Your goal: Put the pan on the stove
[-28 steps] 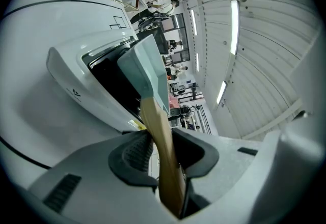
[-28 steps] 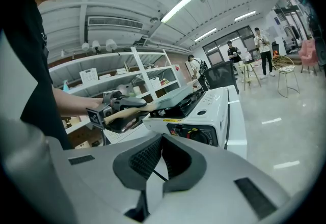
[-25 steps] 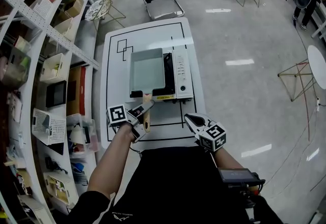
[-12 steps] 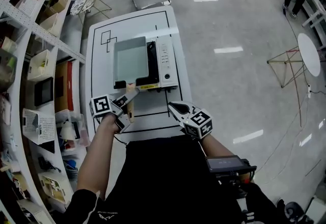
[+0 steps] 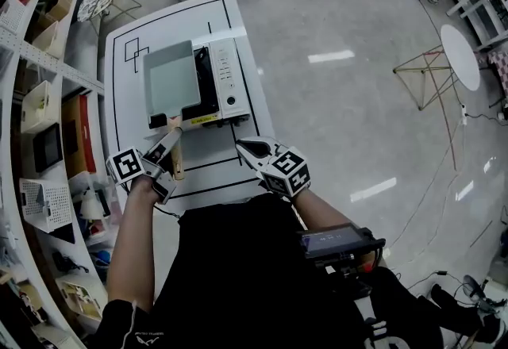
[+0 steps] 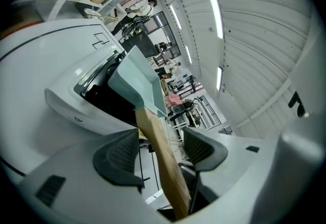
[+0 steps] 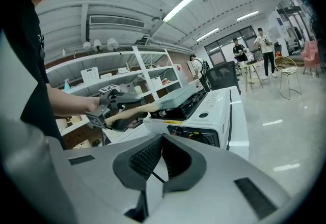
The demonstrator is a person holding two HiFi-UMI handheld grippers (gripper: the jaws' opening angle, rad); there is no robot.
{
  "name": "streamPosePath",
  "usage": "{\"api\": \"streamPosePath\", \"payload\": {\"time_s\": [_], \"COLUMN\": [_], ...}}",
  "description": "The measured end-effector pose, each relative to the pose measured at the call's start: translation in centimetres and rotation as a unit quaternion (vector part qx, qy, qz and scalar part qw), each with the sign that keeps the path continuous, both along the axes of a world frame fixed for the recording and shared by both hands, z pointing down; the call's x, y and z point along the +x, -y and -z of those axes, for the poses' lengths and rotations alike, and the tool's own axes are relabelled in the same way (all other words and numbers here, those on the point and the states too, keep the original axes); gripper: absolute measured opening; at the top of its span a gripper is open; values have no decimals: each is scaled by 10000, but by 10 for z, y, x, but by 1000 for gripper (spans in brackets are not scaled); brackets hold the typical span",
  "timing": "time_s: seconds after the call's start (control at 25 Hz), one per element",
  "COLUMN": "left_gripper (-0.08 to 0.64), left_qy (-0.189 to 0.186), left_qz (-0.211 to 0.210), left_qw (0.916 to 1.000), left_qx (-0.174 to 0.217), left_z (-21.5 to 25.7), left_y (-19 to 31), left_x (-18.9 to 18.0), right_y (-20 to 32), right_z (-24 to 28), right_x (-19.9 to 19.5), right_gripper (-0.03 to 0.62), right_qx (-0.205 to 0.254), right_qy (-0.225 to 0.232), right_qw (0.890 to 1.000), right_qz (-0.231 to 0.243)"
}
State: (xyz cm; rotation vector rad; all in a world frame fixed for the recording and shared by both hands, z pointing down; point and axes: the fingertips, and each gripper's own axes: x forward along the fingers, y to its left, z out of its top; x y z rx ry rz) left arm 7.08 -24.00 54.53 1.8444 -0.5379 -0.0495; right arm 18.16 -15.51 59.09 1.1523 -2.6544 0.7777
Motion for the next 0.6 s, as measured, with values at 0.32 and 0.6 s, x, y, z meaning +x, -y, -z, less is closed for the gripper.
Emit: {"api": "streamPosePath", "payload": {"time_s": [0.32,0.6], "left_gripper": [267,250], "left_qy": [341,975], "left_qz": [338,280], "left_qw": [9975,9872], "left_qx": [522,1229], "left_z": [12,10], "left_y": [-1,-19], "left_x": [-39,-73], "right_y": [-3,-7], "right_z": [16,27], "right_x": [-10,-19], "right_gripper": [26,26], "right_qx": [162,429], "right_qy": [-65,-464], "right_qw": [9998,9979], "right_qz": [-107,-153]}}
